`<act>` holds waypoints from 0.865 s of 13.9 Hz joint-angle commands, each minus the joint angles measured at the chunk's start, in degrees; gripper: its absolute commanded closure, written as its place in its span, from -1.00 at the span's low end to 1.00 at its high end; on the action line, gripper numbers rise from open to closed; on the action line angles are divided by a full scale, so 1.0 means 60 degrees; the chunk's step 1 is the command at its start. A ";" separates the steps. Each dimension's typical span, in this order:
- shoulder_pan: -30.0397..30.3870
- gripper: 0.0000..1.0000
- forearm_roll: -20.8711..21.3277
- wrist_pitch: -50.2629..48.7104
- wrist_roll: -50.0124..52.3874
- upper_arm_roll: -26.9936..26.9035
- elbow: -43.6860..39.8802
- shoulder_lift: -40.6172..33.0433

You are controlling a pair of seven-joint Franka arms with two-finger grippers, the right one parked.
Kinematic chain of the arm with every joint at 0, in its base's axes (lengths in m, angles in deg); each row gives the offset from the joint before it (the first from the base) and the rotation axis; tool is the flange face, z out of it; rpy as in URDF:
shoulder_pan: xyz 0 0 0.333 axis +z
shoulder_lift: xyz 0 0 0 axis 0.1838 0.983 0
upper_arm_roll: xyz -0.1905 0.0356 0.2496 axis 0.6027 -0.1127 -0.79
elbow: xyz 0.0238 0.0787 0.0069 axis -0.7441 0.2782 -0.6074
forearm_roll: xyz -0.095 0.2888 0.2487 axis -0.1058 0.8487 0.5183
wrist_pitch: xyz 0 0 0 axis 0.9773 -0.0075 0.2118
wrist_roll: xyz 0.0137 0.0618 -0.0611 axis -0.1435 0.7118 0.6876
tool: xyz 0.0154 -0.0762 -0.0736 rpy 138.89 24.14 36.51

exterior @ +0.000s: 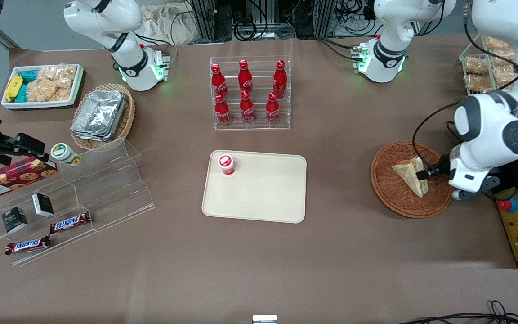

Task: Place sandwich from basket to tray
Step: 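Lower the open left gripper over the sandwich in the wicker basket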

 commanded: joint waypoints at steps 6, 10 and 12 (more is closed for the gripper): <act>-0.0429 -0.97 -0.0101 0.1636 0.0962 -0.0008 0.0657 0.0896; -0.0444 0.12 -0.0086 0.1549 0.0933 -0.0008 0.0642 0.0882; -0.0473 0.46 -0.0057 0.1519 0.0904 -0.0008 0.0628 0.0823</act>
